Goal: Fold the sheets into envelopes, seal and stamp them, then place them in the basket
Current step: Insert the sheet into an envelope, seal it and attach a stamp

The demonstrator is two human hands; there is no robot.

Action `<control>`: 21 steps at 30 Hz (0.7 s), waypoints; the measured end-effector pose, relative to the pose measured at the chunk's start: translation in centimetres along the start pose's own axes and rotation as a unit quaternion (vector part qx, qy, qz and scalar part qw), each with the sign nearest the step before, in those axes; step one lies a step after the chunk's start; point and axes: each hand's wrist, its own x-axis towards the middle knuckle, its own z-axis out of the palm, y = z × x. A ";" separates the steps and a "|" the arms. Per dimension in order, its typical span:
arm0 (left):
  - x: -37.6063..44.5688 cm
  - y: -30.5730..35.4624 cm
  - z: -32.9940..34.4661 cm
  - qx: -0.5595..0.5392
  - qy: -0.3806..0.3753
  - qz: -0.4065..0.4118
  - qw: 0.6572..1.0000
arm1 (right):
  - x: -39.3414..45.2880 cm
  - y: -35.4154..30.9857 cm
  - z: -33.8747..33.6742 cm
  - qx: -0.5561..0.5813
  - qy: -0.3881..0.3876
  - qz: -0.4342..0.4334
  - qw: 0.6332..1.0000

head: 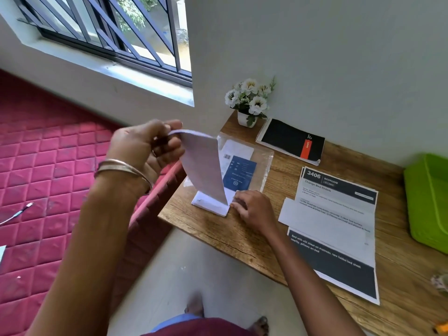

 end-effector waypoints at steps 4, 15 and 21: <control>0.3 1.9 2.0 -0.109 -0.039 -0.005 0.993 | -0.1 -0.4 -1.6 0.094 -0.043 0.053 0.993; 2.4 -2.5 8.6 -0.235 -0.162 -0.210 0.935 | -4.2 3.0 -8.2 0.768 0.104 0.182 0.605; 2.8 -6.5 10.5 -0.083 -0.259 -0.227 0.935 | -9.2 8.9 -12.3 0.839 0.203 0.218 0.455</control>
